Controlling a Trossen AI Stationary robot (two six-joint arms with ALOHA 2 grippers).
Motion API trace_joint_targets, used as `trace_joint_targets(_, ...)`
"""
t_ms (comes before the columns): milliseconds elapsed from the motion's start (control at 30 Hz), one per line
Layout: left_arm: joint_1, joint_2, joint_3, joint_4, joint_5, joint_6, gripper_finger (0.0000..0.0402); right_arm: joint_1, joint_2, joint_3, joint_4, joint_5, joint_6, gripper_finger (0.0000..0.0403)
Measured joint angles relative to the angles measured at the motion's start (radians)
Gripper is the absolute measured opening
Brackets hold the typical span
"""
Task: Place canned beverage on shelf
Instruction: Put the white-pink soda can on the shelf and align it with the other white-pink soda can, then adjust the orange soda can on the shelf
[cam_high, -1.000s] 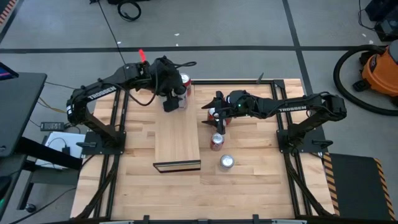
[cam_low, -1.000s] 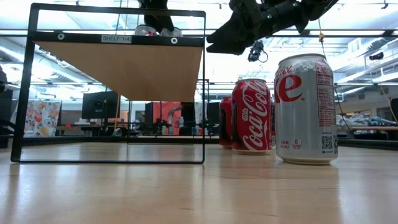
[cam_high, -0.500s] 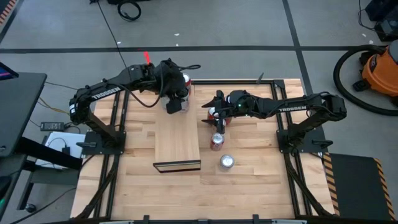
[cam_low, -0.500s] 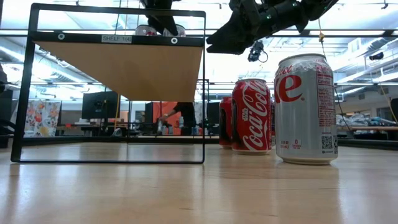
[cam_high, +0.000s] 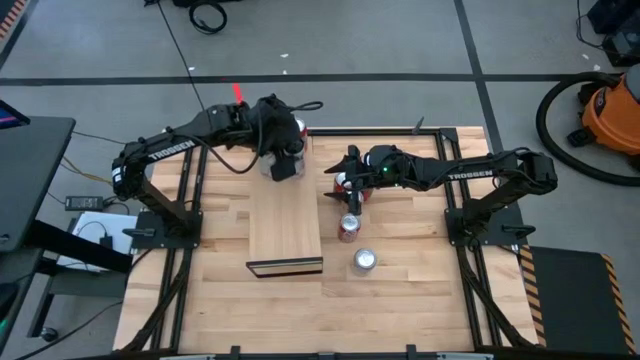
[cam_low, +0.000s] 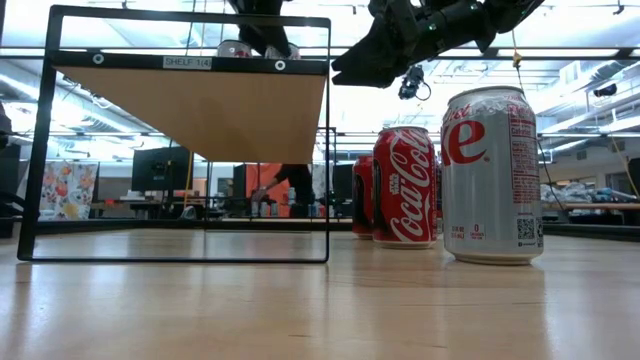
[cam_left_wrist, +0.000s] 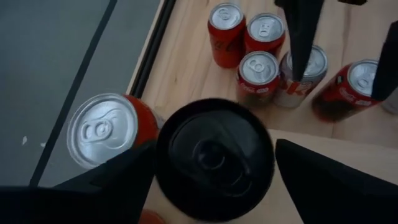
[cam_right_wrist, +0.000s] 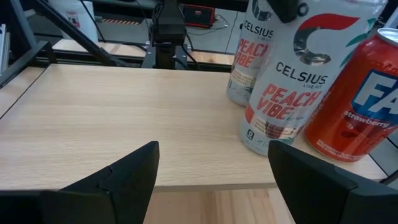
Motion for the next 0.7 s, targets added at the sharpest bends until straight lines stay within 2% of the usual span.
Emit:
trace_joint_targets(167,-0.001,0.0,0.053,-0.006,0.003,0.012,0.0367,0.0,0.0,0.0,-0.004,-0.001,0.0,0.0312)
trace_joint_targets(400,-0.029,-0.004,0.181,-0.084,0.025,0.024,0.0373,0.0,0.0,0.0,-0.034,-0.001,-0.014,0.0312)
trace_joint_targets(500,-0.074,-0.028,0.169,-0.102,0.086,0.03,0.0373,0.0,0.0,0.0,-0.043,0.016,-0.026,0.0312)
trace_joint_targets(700,-0.221,-0.07,0.063,-0.077,0.101,0.036,0.0373,0.0,0.0,0.0,-0.048,0.036,-0.026,0.0312)
